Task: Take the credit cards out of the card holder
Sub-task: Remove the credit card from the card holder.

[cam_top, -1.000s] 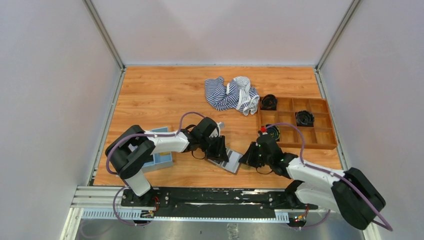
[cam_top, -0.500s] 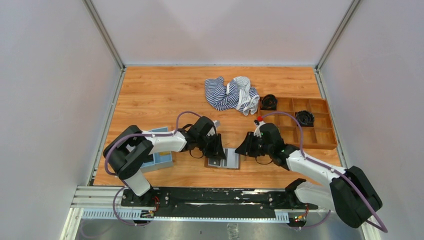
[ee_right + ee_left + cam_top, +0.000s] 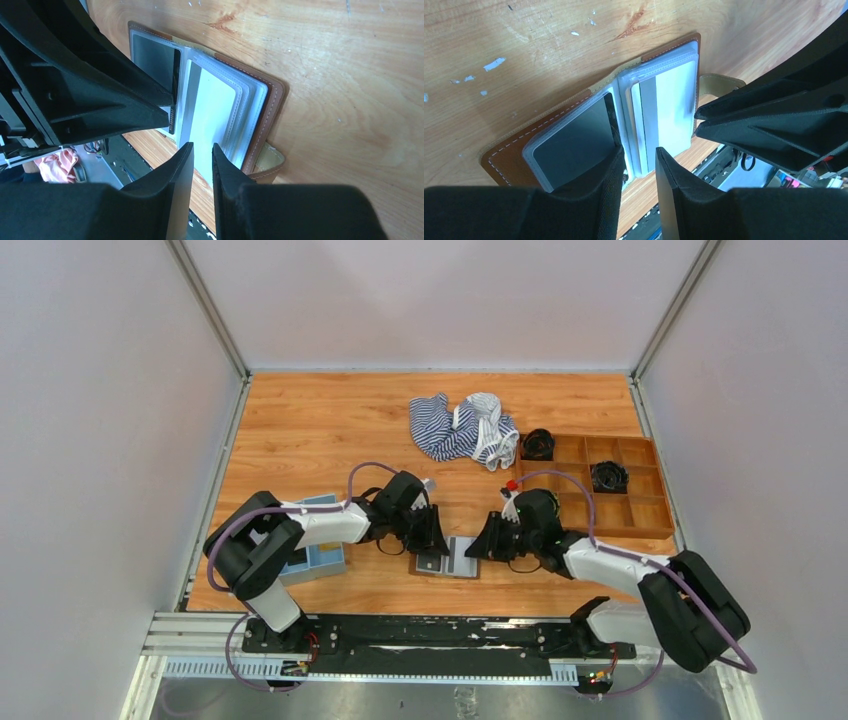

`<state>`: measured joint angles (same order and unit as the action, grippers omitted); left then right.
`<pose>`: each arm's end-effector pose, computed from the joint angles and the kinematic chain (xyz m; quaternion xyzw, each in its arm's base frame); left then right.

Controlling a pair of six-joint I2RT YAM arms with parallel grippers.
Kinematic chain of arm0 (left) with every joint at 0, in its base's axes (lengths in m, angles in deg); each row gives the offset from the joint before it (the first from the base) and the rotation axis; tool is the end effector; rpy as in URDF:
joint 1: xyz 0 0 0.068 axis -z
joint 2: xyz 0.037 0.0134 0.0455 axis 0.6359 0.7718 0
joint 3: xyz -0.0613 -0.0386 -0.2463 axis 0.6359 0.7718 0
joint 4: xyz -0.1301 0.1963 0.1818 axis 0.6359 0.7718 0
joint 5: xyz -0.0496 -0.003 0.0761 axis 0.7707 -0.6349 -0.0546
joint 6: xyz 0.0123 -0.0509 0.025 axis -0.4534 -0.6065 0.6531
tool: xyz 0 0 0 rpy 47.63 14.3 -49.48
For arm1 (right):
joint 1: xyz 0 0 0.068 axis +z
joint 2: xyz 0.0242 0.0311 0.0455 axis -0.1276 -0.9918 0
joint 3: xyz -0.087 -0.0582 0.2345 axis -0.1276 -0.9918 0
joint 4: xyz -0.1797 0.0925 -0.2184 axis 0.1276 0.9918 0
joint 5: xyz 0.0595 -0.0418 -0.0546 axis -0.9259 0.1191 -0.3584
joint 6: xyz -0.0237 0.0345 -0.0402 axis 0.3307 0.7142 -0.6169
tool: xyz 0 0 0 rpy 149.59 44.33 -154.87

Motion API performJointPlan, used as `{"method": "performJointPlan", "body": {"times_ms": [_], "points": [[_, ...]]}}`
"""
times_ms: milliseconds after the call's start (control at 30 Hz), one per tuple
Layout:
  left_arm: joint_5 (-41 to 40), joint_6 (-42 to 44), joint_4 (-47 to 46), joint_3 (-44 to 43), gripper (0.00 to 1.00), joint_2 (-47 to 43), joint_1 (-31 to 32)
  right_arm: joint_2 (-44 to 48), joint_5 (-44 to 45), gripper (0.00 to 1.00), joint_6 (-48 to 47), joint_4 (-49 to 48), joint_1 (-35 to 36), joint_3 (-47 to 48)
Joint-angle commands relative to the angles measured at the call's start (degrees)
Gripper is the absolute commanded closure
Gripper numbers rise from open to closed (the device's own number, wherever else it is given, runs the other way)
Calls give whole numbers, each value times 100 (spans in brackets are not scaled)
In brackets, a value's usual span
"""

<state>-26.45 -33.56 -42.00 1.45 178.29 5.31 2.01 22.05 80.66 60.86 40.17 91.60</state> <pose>0.2246 -0.2456 0.0924 0.0363 0.9254 -0.3661 0.0907 0.2022 0.1527 0.1034 -0.0104 0.8742 0.4363 0.2129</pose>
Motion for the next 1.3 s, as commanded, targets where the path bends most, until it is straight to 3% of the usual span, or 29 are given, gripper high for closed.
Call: {"method": "performJointPlan", "body": {"times_ms": [0,200,533,1067,1267], "points": [[14,-13,-176,103,66,59,-49,-163,-185,76,11,-285,-24,-74],[77,10,-210,133,66,121,-75,-410,-220,77,57,-463,0,-96],[93,38,-227,213,66,132,-146,141,353,74,-13,58,-4,-140],[121,47,-249,249,67,143,-173,-570,-39,78,63,-707,253,-44],[161,48,-295,262,71,195,-194,-741,-162,78,92,-911,283,-44]]}}
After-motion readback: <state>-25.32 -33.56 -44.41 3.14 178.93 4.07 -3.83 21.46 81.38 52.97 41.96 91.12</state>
